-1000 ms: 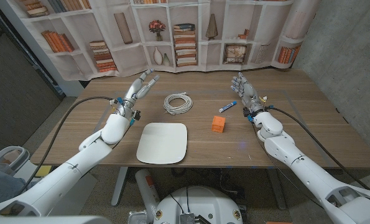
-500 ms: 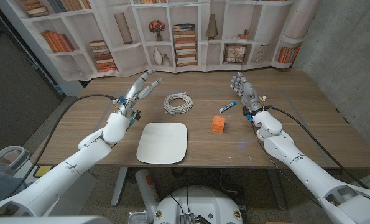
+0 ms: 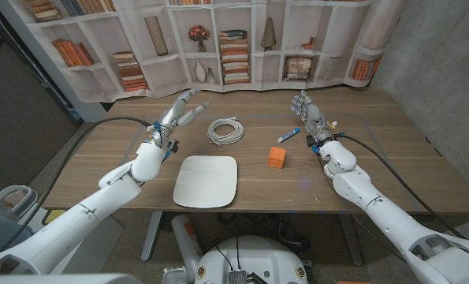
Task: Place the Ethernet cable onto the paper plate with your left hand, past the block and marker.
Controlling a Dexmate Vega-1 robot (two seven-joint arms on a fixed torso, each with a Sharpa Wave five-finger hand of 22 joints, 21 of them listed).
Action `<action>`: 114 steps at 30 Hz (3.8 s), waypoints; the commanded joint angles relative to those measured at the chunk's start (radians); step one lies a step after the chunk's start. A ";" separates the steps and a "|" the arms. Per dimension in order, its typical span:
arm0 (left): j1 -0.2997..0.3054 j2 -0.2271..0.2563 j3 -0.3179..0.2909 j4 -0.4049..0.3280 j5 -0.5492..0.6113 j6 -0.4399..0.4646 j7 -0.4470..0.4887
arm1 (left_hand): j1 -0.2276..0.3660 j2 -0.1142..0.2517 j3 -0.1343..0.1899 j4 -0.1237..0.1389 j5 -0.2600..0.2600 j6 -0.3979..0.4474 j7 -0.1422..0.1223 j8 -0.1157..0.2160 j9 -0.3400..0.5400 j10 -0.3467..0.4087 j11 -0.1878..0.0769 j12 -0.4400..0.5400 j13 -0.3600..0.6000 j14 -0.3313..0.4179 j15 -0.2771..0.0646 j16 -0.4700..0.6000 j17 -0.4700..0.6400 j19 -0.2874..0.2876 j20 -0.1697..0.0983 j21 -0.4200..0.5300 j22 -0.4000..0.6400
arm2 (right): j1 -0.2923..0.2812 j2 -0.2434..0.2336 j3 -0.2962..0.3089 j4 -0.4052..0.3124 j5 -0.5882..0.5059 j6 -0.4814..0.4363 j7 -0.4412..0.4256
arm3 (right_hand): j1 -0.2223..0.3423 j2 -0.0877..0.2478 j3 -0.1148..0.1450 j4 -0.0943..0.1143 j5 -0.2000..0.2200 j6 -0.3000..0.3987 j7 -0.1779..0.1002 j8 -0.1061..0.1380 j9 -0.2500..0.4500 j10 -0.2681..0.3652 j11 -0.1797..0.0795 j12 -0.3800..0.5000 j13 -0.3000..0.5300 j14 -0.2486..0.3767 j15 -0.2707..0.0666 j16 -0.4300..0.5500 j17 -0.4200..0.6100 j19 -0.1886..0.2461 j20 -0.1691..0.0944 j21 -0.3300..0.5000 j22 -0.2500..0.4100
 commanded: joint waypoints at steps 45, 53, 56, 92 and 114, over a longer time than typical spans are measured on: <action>-0.068 0.045 0.133 -0.160 0.193 0.348 -0.080 | 0.126 -0.061 -0.006 -0.088 0.019 0.014 0.008 -0.003 0.006 0.033 0.006 -0.004 0.004 0.023 0.009 -0.007 0.002 0.016 0.004 -0.002 0.003 | 0.026 0.020 0.003 0.052 0.025 0.022 0.039 | 0.009 0.002 -0.002 -0.012 -0.003 0.009 -0.001 0.000 0.004 0.019 -0.005 -0.006 0.003 0.022 0.003 -0.004 0.002 0.023 -0.017 -0.015 0.003; -0.082 0.054 0.153 -0.178 0.219 0.397 -0.115 | 0.142 -0.075 -0.011 -0.100 0.022 0.021 0.005 -0.002 0.006 0.035 0.005 -0.005 0.004 0.022 0.005 -0.008 0.002 0.019 0.006 -0.003 0.003 | 0.032 0.024 0.002 0.058 0.026 0.020 0.041 | 0.008 0.003 -0.002 -0.013 -0.003 0.009 -0.002 -0.001 0.004 0.020 -0.005 -0.006 0.003 0.023 0.003 -0.004 0.002 0.024 -0.017 -0.018 0.003; -0.087 0.055 0.160 -0.186 0.224 0.416 -0.130 | 0.147 -0.079 -0.012 -0.103 0.022 0.022 0.003 -0.002 0.006 0.036 0.002 -0.005 0.004 0.022 0.005 -0.009 0.002 0.019 0.006 -0.003 0.003 | 0.035 0.027 0.001 0.064 0.027 0.022 0.043 | 0.008 0.003 -0.002 -0.013 -0.003 0.009 -0.002 -0.001 0.004 0.021 -0.005 -0.007 0.003 0.023 0.004 -0.004 0.002 0.025 -0.017 -0.019 0.003; -0.183 0.033 0.269 -0.176 0.284 0.560 -0.292 | 0.180 -0.119 -0.035 -0.125 0.028 0.029 -0.012 -0.006 0.007 0.040 -0.011 -0.009 0.005 0.021 -0.005 -0.010 0.003 0.020 0.007 -0.006 0.004 | 0.016 0.021 0.007 0.055 0.042 0.020 0.050 | 0.007 0.005 -0.003 -0.016 -0.004 0.010 0.000 -0.001 0.004 0.023 -0.005 -0.010 0.003 0.027 0.004 -0.005 0.003 0.029 -0.014 -0.028 0.003; -0.225 0.036 0.331 -0.202 0.347 0.650 -0.385 | 0.193 -0.128 -0.046 -0.128 0.032 0.052 -0.017 -0.002 0.008 0.058 -0.019 -0.005 0.005 0.027 -0.009 -0.009 0.003 0.011 0.006 -0.008 0.005 | 0.018 0.025 0.004 0.059 0.044 0.023 0.059 | 0.006 0.007 -0.004 -0.018 -0.004 0.010 0.001 -0.002 0.004 0.024 -0.005 -0.011 0.003 0.030 0.005 -0.005 0.003 0.032 -0.014 -0.034 0.004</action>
